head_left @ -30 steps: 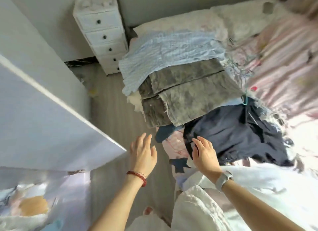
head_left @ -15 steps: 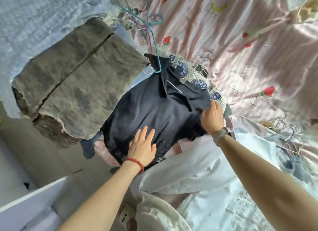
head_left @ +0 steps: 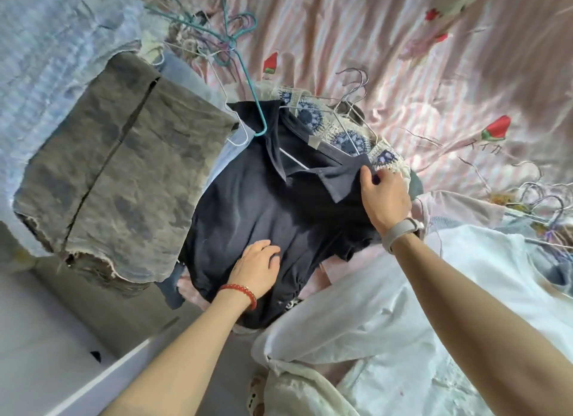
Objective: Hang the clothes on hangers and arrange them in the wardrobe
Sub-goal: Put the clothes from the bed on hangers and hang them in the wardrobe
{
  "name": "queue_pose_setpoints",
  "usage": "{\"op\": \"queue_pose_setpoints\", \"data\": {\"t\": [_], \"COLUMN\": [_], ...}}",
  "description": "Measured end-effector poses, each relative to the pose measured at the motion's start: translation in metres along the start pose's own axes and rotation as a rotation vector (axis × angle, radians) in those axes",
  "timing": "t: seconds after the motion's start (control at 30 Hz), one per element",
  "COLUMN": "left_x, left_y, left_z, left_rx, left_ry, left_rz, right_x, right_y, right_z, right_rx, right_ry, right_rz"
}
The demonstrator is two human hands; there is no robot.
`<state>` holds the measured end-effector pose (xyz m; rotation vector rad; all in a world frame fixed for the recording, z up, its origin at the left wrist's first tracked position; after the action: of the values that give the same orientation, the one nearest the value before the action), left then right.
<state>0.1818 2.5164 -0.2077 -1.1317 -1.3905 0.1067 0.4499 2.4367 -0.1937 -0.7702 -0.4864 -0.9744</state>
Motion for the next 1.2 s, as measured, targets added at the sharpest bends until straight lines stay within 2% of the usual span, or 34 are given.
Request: {"op": "queue_pose_setpoints", "data": {"t": [0.17,0.3,0.37,0.5,0.63,0.73,0.83,0.97,1.1,1.2], "left_x": [0.092,0.149,0.158,0.136,0.118,0.100,0.079,0.064,0.043,0.012], "left_y": [0.021,0.040,0.047,0.045,0.020,-0.019,-0.070,-0.142,-0.224,-0.291], "left_z": [-0.023,-0.047,-0.059,-0.064,-0.033,0.010,0.058,0.130,0.198,0.242], "left_rx": [-0.109,-0.157,-0.194,-0.310,-0.309,-0.203,-0.070,0.159,0.418,0.619], "left_ry": [-0.047,0.100,0.203,0.442,0.397,0.282,-0.024,-0.274,-0.315,-0.376], "left_rz": [-0.357,-0.522,-0.485,-0.321,-0.256,-0.227,-0.220,-0.457,-0.684,-0.791], "right_x": [0.030,0.059,0.072,0.087,0.085,0.075,0.054,0.006,-0.047,-0.082], "right_y": [-0.054,-0.088,-0.102,-0.125,-0.133,-0.134,-0.140,-0.175,-0.242,-0.304], "right_z": [-0.036,-0.059,-0.062,-0.047,-0.038,-0.024,0.000,0.049,0.098,0.123], "right_rx": [-0.076,-0.037,0.026,0.291,0.379,0.423,0.525,0.770,1.017,1.154], "right_ry": [0.055,0.075,0.080,0.052,-0.011,-0.084,-0.081,-0.049,-0.047,-0.074], "right_rz": [-0.086,-0.162,-0.179,-0.155,-0.128,-0.090,0.030,0.259,0.453,0.575]}}
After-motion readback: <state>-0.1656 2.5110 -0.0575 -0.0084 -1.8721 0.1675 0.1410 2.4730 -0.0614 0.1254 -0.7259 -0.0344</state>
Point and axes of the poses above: each hand's wrist, its own y-axis towards the middle knuckle, its own x-axis out of the back of the hand, z = x × y, the point moved 8 cm from there along y, towards the middle knuckle, and after that the axes turned 13 degrees about y, right-handed, at the moved point
